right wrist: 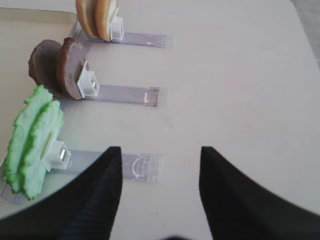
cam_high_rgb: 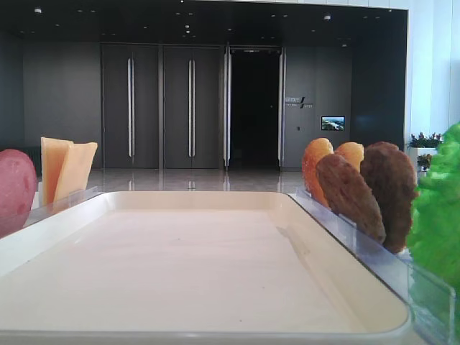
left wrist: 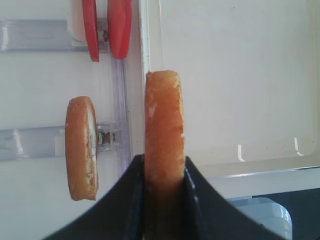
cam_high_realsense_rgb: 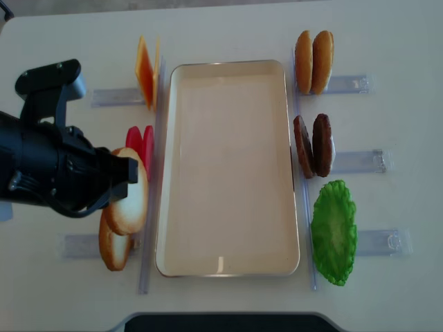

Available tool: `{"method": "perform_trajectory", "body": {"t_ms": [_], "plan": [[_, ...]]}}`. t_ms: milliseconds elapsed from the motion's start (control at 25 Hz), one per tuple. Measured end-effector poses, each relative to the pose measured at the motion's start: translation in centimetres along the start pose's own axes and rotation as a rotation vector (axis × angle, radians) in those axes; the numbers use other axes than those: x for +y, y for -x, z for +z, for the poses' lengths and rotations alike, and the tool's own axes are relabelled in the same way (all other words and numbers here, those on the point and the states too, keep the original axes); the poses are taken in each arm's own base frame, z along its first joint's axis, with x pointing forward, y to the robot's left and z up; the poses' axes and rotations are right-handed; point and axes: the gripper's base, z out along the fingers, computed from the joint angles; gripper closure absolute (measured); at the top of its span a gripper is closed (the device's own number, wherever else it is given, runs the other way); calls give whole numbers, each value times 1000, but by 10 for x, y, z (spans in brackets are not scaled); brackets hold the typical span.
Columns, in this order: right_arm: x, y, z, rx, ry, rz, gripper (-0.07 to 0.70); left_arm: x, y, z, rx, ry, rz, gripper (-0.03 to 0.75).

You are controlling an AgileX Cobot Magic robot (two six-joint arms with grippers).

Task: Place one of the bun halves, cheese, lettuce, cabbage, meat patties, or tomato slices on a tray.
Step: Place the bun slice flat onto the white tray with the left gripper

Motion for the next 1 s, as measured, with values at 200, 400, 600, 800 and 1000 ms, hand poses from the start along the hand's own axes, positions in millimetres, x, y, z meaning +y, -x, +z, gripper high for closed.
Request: {"method": "perform_trajectory", "body": {"t_ms": [200, 400, 600, 800, 1000], "plan": [[0, 0, 0, 0, 0, 0, 263, 0, 0, 0, -2, -2, 0, 589], [0, 0, 0, 0, 3, 1, 272, 0, 0, 0, 0, -5, -5, 593], [0, 0, 0, 0, 1, 0, 273, -2, 0, 0, -1, -21, -13, 594], [0, 0, 0, 0, 1, 0, 273, -10, 3, -1, -27, -114, -45, 595], [0, 0, 0, 0, 1, 0, 273, -28, 9, -4, -96, -326, -69, 595]]}}
